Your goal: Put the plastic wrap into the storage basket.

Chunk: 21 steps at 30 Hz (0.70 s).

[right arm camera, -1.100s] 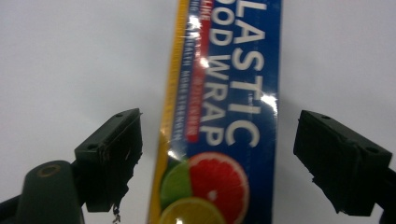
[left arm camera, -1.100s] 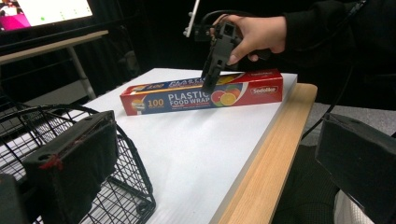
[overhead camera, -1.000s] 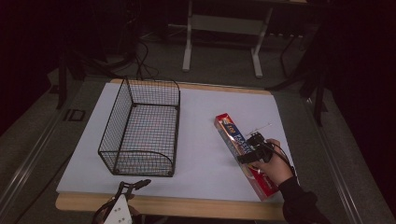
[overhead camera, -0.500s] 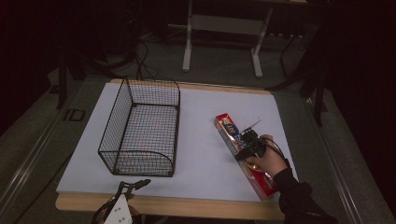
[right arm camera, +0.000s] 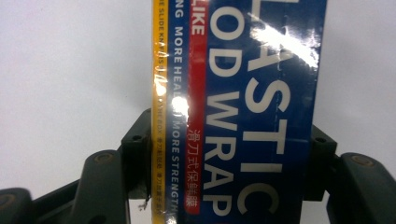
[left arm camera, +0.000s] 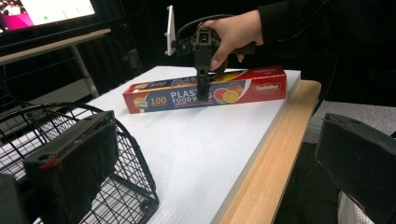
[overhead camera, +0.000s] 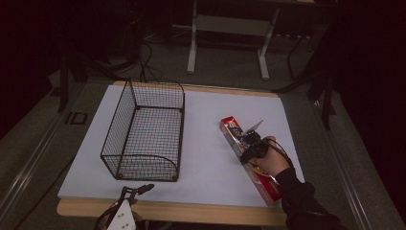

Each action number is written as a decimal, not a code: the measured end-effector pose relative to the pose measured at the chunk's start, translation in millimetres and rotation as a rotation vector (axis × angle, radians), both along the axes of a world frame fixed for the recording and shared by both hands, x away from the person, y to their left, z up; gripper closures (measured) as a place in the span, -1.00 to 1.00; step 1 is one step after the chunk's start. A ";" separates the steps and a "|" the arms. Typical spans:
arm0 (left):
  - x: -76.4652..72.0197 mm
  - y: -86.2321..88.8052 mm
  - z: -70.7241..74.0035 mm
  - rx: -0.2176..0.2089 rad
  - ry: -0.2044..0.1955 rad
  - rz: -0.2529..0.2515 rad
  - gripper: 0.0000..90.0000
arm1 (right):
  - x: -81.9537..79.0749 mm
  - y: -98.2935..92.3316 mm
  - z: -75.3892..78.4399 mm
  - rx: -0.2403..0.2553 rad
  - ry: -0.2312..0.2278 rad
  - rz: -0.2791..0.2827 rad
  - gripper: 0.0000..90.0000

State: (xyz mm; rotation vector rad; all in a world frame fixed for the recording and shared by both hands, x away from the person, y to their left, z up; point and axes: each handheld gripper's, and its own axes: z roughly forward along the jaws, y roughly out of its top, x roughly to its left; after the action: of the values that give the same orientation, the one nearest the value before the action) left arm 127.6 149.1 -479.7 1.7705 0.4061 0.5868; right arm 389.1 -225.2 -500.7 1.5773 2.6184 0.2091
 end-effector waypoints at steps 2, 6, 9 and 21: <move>0.2 0.0 -0.1 0.000 0.001 0.000 -1.00 | -1.6 1.1 0.9 -0.007 -0.011 -0.005 -0.13; 0.5 0.2 -0.1 -0.002 0.002 0.002 -1.00 | -3.6 2.3 3.6 -0.014 -0.022 -0.002 -0.13; 0.5 -0.1 -0.3 0.000 0.003 0.000 -1.00 | -2.1 0.5 14.2 0.006 -0.058 -0.019 -0.13; 0.4 -0.3 -0.3 0.003 0.002 0.002 -1.00 | 3.0 3.9 58.0 0.071 -0.149 -0.021 -0.13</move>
State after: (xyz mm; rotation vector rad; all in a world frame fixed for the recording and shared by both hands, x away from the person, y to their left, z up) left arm 127.9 148.8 -480.0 1.7738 0.4080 0.5873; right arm 392.1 -221.3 -442.7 1.5448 2.5059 0.4057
